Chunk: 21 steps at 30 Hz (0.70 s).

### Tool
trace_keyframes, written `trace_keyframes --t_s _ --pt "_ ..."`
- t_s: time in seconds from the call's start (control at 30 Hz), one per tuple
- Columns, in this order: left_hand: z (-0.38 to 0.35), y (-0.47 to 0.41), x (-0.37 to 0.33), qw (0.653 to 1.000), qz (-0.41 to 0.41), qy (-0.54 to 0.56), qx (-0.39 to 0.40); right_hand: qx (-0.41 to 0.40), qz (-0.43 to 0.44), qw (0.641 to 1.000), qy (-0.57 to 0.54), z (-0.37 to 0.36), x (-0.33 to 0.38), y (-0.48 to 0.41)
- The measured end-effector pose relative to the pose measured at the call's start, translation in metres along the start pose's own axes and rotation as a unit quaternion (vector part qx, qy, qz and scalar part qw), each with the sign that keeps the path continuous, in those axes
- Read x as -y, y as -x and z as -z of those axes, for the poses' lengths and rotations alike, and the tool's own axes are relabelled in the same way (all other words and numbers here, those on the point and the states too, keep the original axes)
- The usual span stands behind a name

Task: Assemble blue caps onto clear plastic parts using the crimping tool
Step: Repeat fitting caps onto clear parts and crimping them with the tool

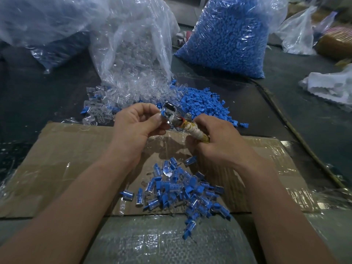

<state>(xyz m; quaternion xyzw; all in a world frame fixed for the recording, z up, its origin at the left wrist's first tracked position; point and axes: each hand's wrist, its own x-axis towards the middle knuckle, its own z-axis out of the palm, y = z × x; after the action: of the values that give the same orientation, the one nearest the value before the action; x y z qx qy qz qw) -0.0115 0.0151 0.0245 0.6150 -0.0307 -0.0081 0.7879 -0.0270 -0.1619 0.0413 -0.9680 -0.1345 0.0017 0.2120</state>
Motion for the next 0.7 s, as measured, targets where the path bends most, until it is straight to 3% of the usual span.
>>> trace_keyframes --t_s 0.7 --pt "-0.004 0.005 -0.001 0.995 -0.050 -0.066 -0.058 -0.034 -0.018 0.999 -0.036 -0.005 0.011 0.001"
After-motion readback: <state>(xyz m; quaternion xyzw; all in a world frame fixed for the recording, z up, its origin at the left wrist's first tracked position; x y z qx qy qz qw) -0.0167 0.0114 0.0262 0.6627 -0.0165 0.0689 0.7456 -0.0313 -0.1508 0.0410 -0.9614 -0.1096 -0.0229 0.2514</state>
